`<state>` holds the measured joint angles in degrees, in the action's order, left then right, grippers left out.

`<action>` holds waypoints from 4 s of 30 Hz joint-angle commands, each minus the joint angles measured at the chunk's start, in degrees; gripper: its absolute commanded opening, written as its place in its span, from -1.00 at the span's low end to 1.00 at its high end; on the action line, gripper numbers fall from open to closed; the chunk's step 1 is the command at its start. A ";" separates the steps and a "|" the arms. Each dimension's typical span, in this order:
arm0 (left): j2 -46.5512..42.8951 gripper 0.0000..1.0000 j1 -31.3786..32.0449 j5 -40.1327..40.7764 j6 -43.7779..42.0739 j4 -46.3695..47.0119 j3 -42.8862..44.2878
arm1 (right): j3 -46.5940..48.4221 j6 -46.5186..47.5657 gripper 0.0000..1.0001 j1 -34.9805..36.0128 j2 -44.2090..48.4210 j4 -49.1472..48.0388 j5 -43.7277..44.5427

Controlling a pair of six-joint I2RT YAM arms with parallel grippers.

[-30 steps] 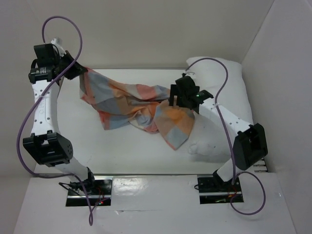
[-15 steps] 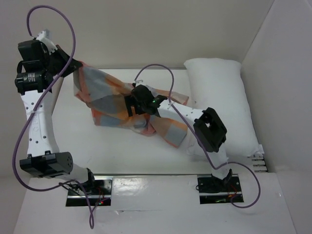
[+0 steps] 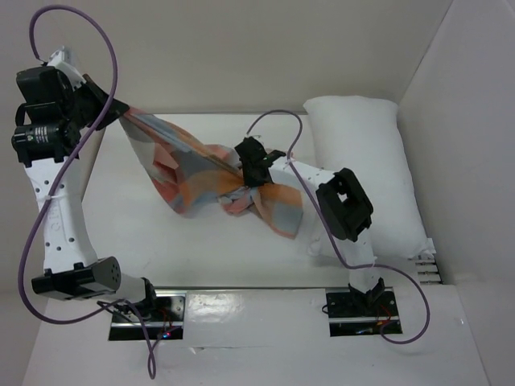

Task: Put the pillow into the pillowcase

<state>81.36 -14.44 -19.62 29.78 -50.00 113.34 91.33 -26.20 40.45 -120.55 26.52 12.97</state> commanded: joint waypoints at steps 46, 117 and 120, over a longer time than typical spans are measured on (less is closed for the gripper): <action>-5.42 -1.00 0.99 9.95 -1.91 3.06 -12.26 | -0.01 4.40 0.95 22.30 -6.44 -35.31 7.60; -13.97 0.77 38.08 16.71 24.10 49.82 -83.73 | 36.02 3.08 0.34 -2.30 -17.42 2.22 -13.77; -11.15 0.63 38.08 17.60 24.10 51.83 -83.72 | 38.04 2.47 0.19 -2.30 -19.28 2.22 -14.81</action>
<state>68.05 23.46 -2.26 52.88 -3.81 28.40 124.75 -23.00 38.37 -139.24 27.73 -1.63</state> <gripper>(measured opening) 0.841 0.620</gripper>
